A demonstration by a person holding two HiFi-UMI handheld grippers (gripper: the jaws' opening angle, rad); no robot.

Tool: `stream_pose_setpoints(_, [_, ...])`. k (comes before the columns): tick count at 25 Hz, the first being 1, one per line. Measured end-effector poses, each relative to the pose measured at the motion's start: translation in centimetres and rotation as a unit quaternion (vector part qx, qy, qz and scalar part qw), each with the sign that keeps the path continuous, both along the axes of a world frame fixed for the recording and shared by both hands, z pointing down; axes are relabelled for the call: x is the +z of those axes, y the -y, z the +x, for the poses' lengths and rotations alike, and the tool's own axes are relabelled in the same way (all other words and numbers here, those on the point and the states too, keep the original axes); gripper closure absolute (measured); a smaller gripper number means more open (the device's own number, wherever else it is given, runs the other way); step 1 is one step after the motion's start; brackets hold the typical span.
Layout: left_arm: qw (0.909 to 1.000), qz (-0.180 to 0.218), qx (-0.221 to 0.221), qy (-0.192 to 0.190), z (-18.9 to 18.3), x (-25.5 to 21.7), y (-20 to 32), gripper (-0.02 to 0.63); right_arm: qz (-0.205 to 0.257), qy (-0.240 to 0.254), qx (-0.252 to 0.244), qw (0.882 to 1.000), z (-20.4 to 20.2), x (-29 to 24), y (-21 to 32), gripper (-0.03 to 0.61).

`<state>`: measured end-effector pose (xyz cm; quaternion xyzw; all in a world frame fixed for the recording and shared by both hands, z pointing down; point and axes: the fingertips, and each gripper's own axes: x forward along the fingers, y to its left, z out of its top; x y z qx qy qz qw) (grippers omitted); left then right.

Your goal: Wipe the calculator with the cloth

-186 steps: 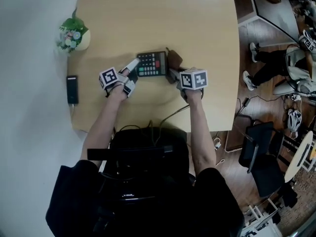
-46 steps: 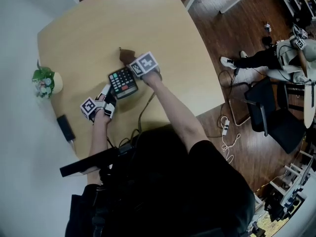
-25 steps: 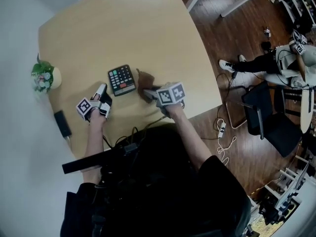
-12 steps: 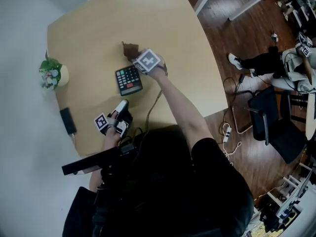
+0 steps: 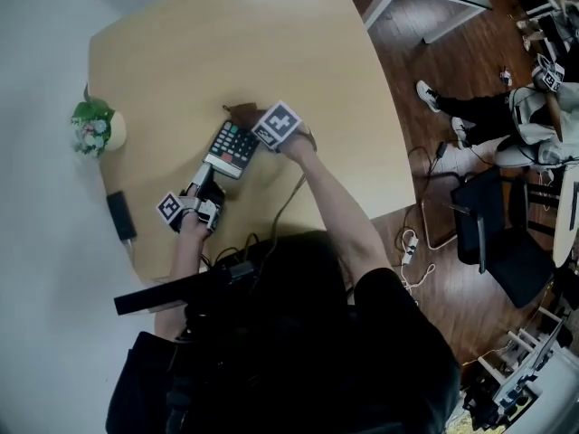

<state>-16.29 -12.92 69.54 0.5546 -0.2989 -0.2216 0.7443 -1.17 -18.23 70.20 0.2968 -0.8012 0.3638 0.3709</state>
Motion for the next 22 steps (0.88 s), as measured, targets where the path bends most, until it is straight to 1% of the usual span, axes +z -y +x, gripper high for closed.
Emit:
stream_pose_setpoints(1, [0.9999, 0.01, 0.0, 0.01, -0.7, -0.1, 0.9, 0.546, -0.021, 0.018, 0.02, 0.999, 0.0, -0.1, -1.6, 0.531])
stream_pose_setpoints(3, [0.9993, 0.027, 0.005, 0.026, -1.8, -0.3, 2.4, 0.551, -0.059, 0.062, 0.06, 0.995, -0.5, -0.3, -5.1, 0.531])
stream_pose_setpoints(5, [0.9983, 0.036, 0.022, 0.041, -2.6, -0.5, 3.0, 0.56, -0.07, 0.094, 0.101, 0.988, -0.6, -0.7, -7.4, 0.531])
stream_pose_setpoints(7, [0.9966, 0.042, 0.048, 0.052, -2.6, -0.8, 2.7, 0.561, -0.042, 0.098, 0.144, 0.984, 0.6, -1.4, -7.0, 0.531])
stream_pose_setpoints(9, [0.9952, 0.047, 0.066, 0.054, -2.2, -1.0, 2.0, 0.561, 0.003, 0.093, 0.173, 0.981, 2.1, -2.5, -4.3, 0.529])
stream_pose_setpoints(10, [0.995, 0.049, 0.07, 0.052, -2.1, -0.9, 1.7, 0.561, 0.019, 0.094, 0.178, 0.979, 2.3, -3.0, -2.6, 0.529])
stream_pose_setpoints(11, [0.9953, 0.049, 0.069, 0.048, -2.0, -0.8, 1.5, 0.543, 0.03, 0.097, 0.175, 0.979, 2.0, -3.4, -0.9, 0.529])
stream_pose_setpoints(12, [0.9958, 0.049, 0.064, 0.044, -1.9, -0.6, 1.4, 0.54, 0.035, 0.099, 0.166, 0.981, 1.3, -3.4, 0.6, 0.529])
stream_pose_setpoints(15, [0.9966, 0.047, 0.054, 0.04, -2.0, -0.3, 1.4, 0.521, 0.023, 0.083, 0.125, 0.988, -1.0, -1.8, 2.9, 0.529])
stream_pose_setpoints(17, [0.9969, 0.044, 0.051, 0.041, -2.1, 0.0, 1.3, 0.515, 0.006, 0.075, 0.117, 0.99, -1.7, -0.6, 2.4, 0.529])
stream_pose_setpoints(19, [0.9971, 0.042, 0.049, 0.04, -2.1, 0.1, 1.3, 0.514, -0.009, 0.084, 0.133, 0.988, -1.9, -0.4, 0.6, 0.529])
stream_pose_setpoints(22, [0.9975, 0.041, 0.043, 0.039, -2.2, 0.0, 1.4, 0.514, -0.034, 0.103, 0.164, 0.98, -1.7, -0.6, -4.1, 0.529])
